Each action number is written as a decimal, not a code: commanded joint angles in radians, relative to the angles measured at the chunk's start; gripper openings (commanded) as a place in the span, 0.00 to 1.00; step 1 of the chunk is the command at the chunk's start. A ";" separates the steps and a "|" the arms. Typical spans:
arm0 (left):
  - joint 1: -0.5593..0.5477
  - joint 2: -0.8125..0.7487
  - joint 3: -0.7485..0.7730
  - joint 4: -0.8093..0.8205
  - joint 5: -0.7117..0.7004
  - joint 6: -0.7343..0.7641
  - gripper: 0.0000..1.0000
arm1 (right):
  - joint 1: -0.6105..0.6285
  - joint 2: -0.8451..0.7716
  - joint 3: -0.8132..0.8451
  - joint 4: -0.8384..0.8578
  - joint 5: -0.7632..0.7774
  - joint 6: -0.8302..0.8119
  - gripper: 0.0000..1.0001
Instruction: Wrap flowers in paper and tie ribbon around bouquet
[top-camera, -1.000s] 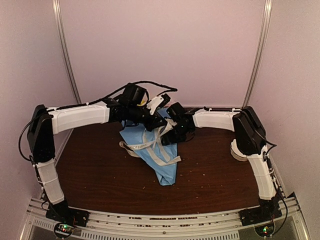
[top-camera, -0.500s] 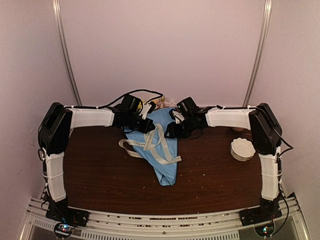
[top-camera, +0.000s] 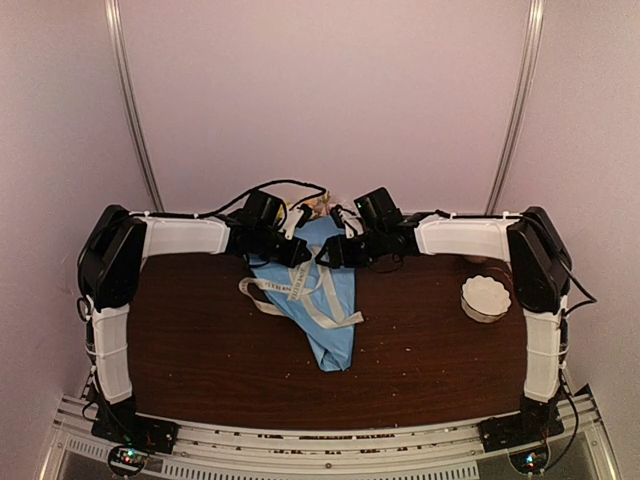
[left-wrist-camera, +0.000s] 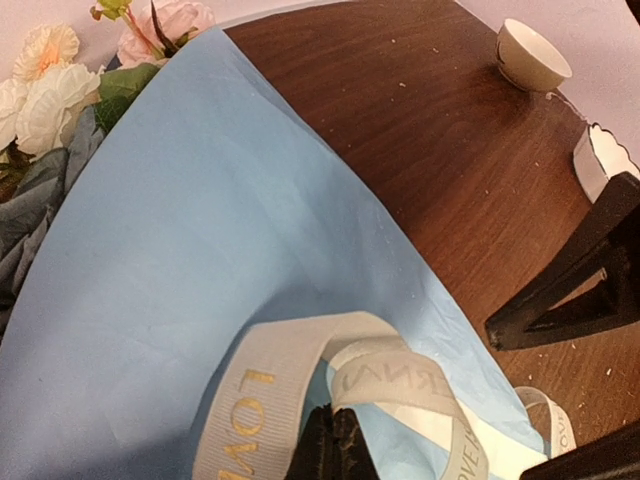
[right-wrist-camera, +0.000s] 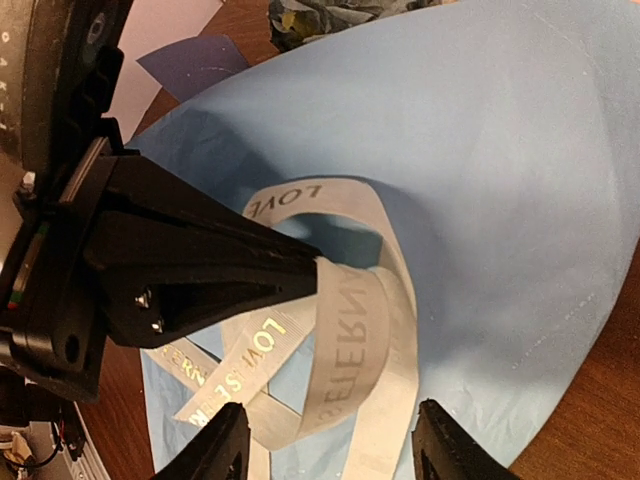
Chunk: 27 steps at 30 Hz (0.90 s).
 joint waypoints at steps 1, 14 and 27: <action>0.004 0.001 -0.004 0.045 0.005 -0.006 0.00 | 0.011 0.076 0.085 -0.043 0.014 -0.005 0.56; 0.004 -0.077 -0.041 0.037 0.007 0.061 0.38 | 0.018 0.142 0.122 -0.077 0.006 0.004 0.00; 0.005 -0.028 0.058 -0.122 -0.217 0.164 0.49 | 0.019 0.140 0.109 -0.073 0.007 0.013 0.00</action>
